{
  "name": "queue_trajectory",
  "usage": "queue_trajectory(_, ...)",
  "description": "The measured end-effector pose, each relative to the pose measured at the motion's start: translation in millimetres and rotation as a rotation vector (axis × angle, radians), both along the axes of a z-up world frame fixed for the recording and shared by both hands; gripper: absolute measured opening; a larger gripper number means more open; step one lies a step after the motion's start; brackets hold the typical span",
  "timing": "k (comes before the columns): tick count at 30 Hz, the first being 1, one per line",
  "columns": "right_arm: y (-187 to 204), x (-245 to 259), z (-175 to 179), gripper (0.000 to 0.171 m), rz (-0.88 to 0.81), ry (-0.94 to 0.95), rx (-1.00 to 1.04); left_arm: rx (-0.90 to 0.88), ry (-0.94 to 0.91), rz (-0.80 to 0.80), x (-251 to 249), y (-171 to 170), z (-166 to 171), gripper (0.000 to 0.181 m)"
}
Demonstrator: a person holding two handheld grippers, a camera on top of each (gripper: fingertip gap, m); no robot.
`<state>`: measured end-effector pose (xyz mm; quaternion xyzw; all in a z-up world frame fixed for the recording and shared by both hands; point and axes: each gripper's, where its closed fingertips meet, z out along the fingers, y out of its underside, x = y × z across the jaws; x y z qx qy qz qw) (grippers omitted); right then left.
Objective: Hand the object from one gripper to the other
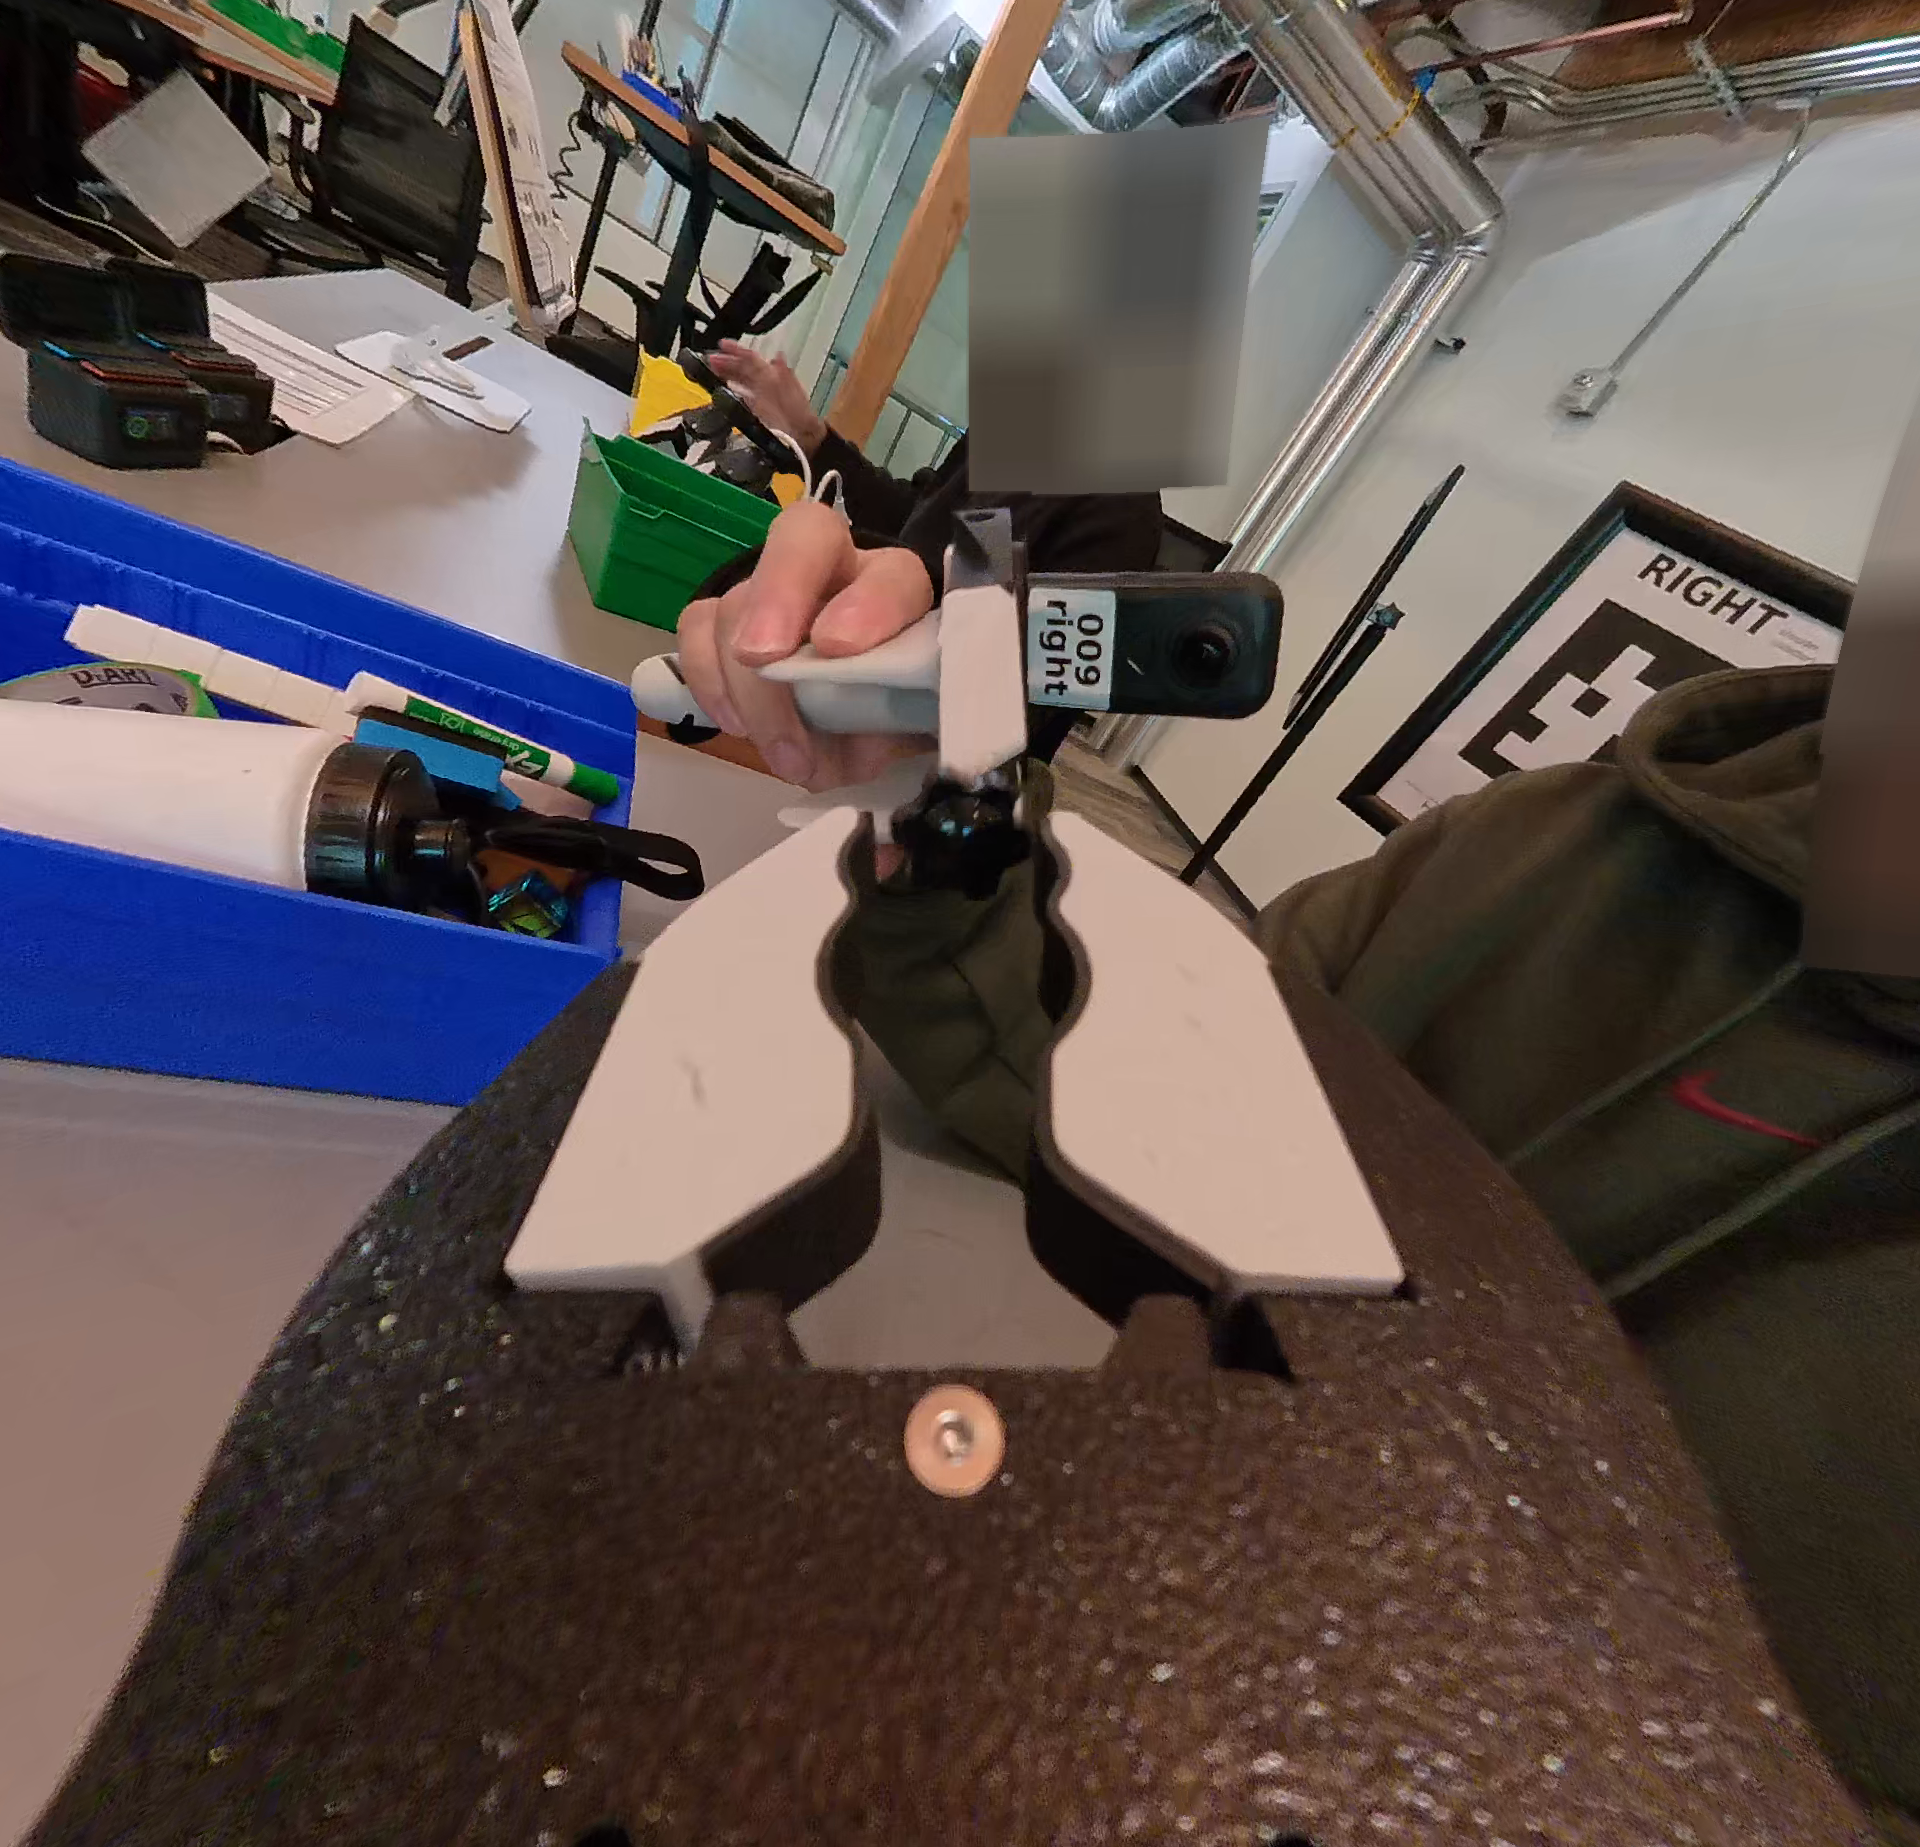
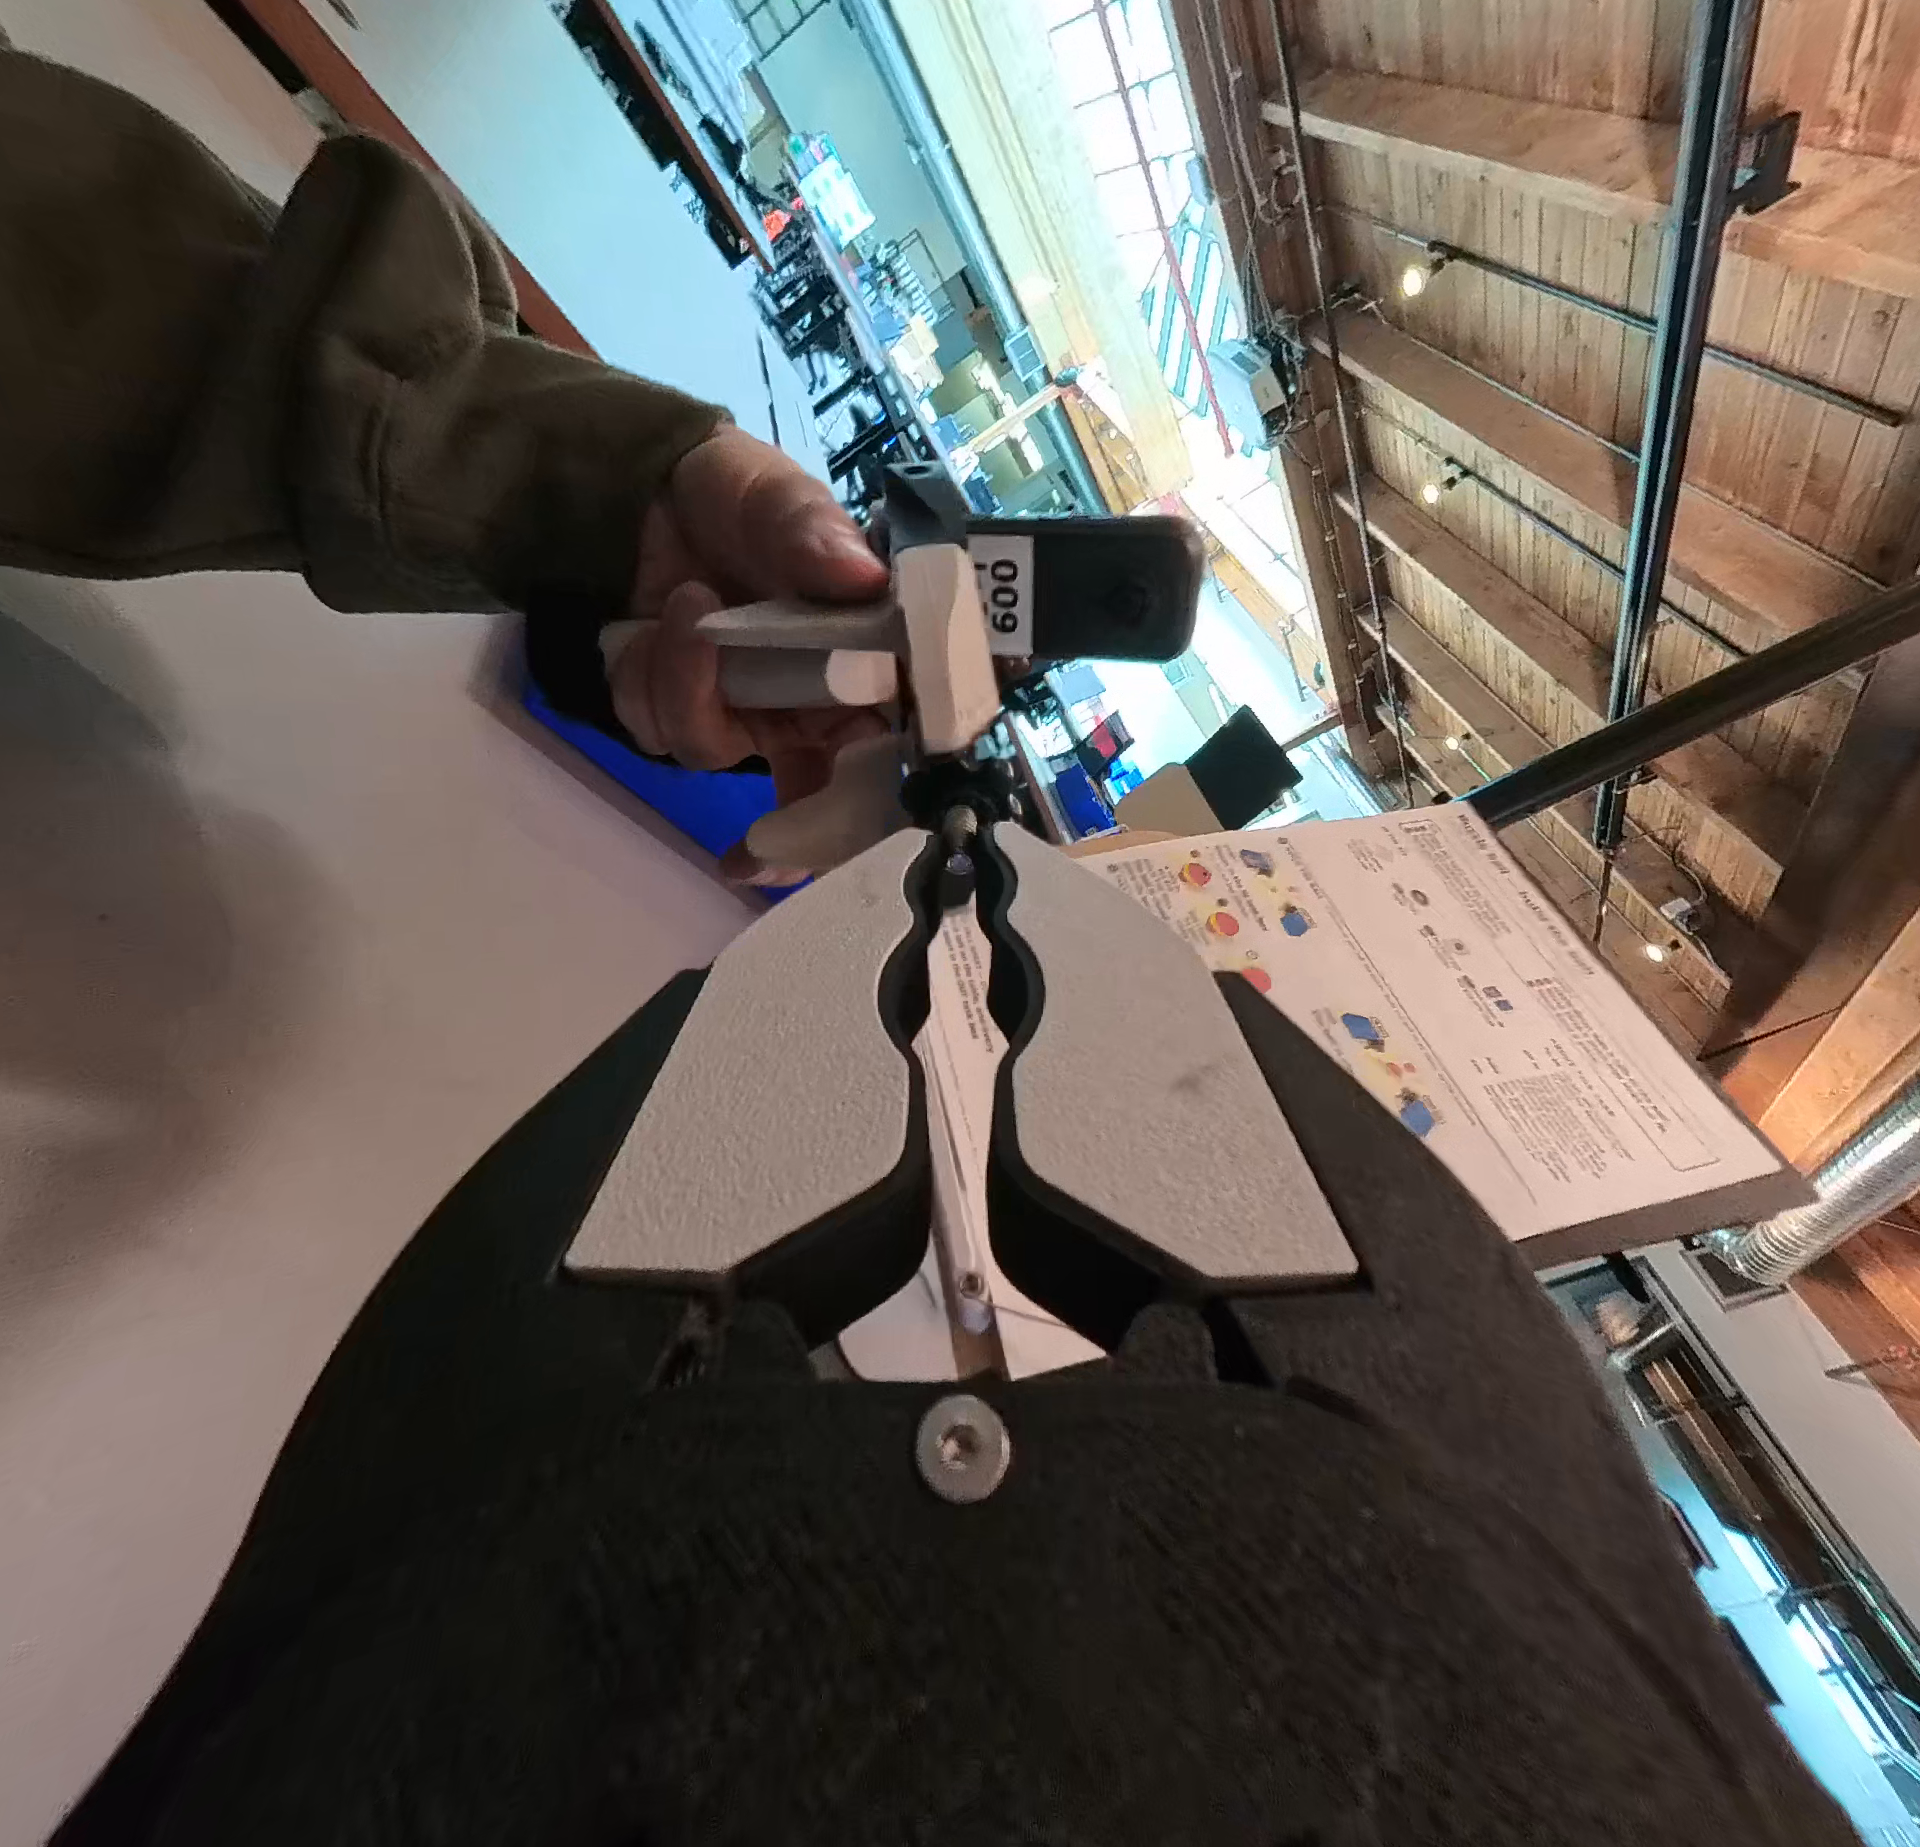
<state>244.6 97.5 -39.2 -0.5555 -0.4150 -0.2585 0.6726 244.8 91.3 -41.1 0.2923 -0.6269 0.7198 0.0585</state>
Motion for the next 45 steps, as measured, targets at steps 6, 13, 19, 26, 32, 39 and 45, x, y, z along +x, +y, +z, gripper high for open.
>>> queue_trajectory(6, 6.6, 6.4, -4.5, 0.005, -0.047, 0.021, -0.026, 0.053, -0.049, 0.068, 7.3, 4.4, -2.3, 0.025)
queue_trajectory(13, 14.3, 18.3, 1.4, 0.036, -0.152, 0.070, 0.026, 0.081, -0.085, 0.228, 27.4, 19.2, -2.9, 0.025)
queue_trajectory(19, 14.2, 19.5, 6.3, 0.066, 0.142, 0.914, -0.254, 0.404, -0.744, 0.414, 16.3, 22.4, 21.3, 0.025)
queue_trajectory(26, 12.5, 1.2, 5.4, 0.051, 0.464, 1.406, -0.537, 0.676, -1.170, 0.430, 9.7, 10.9, 13.0, 0.024)
queue_trajectory(32, 15.8, -4.2, -3.2, 0.033, 0.448, 1.404, -0.597, 0.811, -1.236, 0.384, 11.9, 2.0, -0.4, 0.024)
queue_trajectory(39, 15.2, -3.1, -5.7, 0.022, 0.408, 1.315, -0.587, 0.843, -1.218, 0.396, 15.8, 4.2, -3.4, 0.024)
queue_trajectory(45, 12.3, 9.0, -1.0, 0.022, 0.265, 1.064, -0.425, 0.801, -1.102, 0.484, 22.8, 10.0, 1.4, 0.030)
